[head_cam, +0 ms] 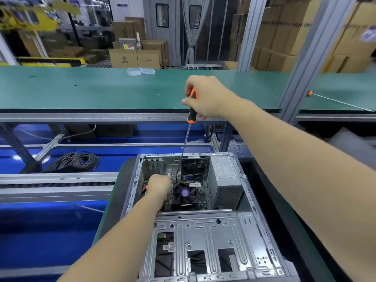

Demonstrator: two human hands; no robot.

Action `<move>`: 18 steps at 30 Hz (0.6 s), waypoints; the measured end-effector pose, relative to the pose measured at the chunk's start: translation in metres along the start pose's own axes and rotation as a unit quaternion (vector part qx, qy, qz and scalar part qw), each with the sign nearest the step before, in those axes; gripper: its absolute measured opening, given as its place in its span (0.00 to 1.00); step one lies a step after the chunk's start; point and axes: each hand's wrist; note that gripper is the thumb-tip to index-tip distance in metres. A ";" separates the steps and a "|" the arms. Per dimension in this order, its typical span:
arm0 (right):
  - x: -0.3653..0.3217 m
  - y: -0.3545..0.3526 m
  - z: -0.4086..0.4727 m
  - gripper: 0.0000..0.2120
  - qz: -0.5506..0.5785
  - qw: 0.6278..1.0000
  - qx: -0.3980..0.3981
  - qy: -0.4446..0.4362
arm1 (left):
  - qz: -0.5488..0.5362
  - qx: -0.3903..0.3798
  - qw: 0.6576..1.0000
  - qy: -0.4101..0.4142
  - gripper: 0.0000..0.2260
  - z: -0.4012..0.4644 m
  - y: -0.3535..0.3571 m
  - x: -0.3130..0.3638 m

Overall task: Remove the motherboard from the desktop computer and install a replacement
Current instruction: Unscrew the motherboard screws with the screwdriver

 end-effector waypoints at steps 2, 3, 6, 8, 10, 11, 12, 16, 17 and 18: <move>0.003 0.016 0.000 0.09 0.002 1.000 -0.008 0.008 | 0.137 -0.007 0.982 0.129 0.10 -0.001 -0.008 0.004; 0.004 0.023 0.000 0.08 0.003 1.000 -0.011 0.009 | 0.171 0.007 0.972 0.164 0.09 -0.002 -0.012 0.001; 0.008 0.040 -0.002 0.08 0.010 1.000 -0.009 0.008 | 0.327 0.036 0.907 0.262 0.05 -0.006 -0.028 -0.014; 0.009 0.048 -0.003 0.08 0.018 1.000 -0.009 0.006 | 0.342 0.053 0.895 0.283 0.04 -0.010 -0.030 -0.023; 0.008 0.053 -0.004 0.08 0.023 1.000 -0.010 0.003 | 0.320 0.077 0.894 0.305 0.04 -0.005 -0.035 -0.023; 0.007 0.055 -0.004 0.08 0.025 1.000 -0.010 0.001 | 0.310 0.088 0.898 0.300 0.04 0.001 -0.041 -0.020; 0.006 0.058 -0.004 0.08 0.027 1.000 -0.010 -0.001 | 0.306 0.098 0.899 0.297 0.04 0.008 -0.047 -0.015; 0.003 0.071 -0.004 0.08 0.027 0.999 -0.016 -0.008 | 0.226 0.127 0.945 0.201 0.04 0.031 -0.066 -0.018; 0.002 0.075 -0.004 0.08 0.026 0.999 -0.019 -0.006 | 0.216 0.129 0.949 0.188 0.05 0.030 -0.065 -0.021; 0.002 0.079 -0.004 0.08 0.025 0.999 -0.022 -0.005 | 0.206 0.130 0.952 0.185 0.05 0.028 -0.062 -0.026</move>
Point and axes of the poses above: each hand's wrist, its own z-axis towards the middle knuckle, its own y-axis out of the palm, x = y × z, and after that the axes turned 6 degrees about x, right-handed
